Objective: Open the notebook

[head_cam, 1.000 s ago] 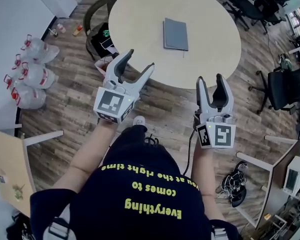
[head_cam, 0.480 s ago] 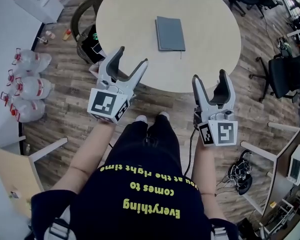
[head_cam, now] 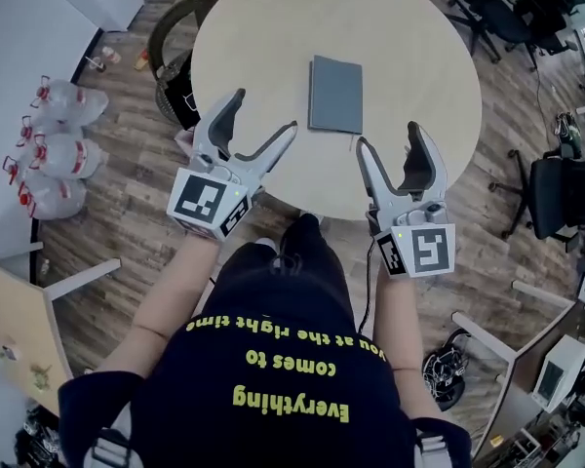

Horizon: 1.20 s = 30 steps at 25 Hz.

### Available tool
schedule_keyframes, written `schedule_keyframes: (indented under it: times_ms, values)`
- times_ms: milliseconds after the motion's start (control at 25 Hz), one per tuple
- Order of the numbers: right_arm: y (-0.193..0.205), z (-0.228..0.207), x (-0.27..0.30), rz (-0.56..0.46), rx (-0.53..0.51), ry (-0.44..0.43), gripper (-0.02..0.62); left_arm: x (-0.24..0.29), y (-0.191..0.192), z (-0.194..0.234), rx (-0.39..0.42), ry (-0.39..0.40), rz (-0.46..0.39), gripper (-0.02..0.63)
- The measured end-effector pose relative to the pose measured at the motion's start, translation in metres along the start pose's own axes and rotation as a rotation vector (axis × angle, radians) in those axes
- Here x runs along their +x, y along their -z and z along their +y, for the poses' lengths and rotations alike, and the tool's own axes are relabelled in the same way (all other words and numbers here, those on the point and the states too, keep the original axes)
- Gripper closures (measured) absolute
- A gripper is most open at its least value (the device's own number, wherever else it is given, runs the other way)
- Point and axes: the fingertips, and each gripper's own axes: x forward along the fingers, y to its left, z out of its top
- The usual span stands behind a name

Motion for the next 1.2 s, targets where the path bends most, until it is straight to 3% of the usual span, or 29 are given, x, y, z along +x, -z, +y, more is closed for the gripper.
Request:
schedule_keyframes:
  times_ms: [280,520,800,1200]
  values:
    - [-0.005,-0.038,0.057,-0.005,-0.025,-0.155,0.295,0.045,-0.01,0.021,0.034,-0.13,-0.01,0.222]
    - [0.0,-0.057,0.083,0.008,0.001,-0.207,0.298,0.064,-0.008,0.038,-0.005,-0.189,-0.015,0.212]
    - [0.008,-0.059,0.098,0.007,0.051,-0.216,0.302,0.073,0.004,0.055,0.018,-0.214,0.02,0.212]
    - [0.028,-0.057,0.115,0.07,0.101,-0.122,0.311,0.093,0.015,0.089,0.005,-0.16,0.038,0.212]
